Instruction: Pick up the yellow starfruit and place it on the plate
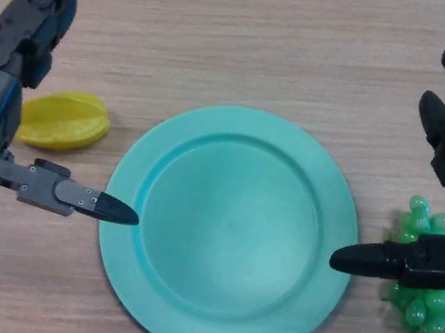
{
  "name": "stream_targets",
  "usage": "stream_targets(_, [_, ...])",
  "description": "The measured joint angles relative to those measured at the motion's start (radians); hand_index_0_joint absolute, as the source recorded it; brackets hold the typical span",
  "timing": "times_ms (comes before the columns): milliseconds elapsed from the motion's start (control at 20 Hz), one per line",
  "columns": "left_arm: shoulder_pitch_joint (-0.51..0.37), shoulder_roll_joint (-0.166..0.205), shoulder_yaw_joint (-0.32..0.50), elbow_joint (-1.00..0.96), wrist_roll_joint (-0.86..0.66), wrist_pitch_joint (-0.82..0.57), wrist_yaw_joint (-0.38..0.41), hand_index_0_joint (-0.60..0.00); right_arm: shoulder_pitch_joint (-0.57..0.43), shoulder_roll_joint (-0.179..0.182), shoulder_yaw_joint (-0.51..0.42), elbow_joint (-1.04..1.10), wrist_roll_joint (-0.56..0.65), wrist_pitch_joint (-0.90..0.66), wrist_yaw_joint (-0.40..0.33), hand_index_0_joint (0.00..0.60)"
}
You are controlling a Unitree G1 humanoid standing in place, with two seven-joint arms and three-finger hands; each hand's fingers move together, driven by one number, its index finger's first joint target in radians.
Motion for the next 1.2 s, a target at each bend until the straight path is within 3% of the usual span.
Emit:
stream_targets(200, [-0.001, 0.002, 0.025, 0.020, -0.082, -0.003, 0.031, 0.000, -0.012, 0.000, 0.003, 0.027, 0.001, -0.066, -0.009, 0.000])
stream_targets(650, [-0.011, 0.007, 0.026, 0.056, -0.076, -0.015, 0.031, 0.000, 0.002, 0.004, 0.035, 0.039, 0.002, -0.077, -0.015, 0.000])
stream_targets(1050, [-0.137, 0.091, 0.059, 0.317, 0.027, -0.149, 0.072, 0.000, 0.032, 0.006, 0.021, 0.021, 0.023, -0.076, -0.015, 0.000])
stream_targets(1150, [-0.156, 0.095, 0.054, 0.379, 0.094, -0.151, 0.072, 0.000, 0.045, 0.006, 0.007, 0.019, 0.027, -0.076, -0.014, 0.000])
stream_targets(1200, [-0.170, 0.122, 0.034, 0.418, 0.194, -0.155, 0.071, 0.000, 0.050, 0.006, -0.008, 0.018, 0.044, -0.076, -0.014, 0.000])
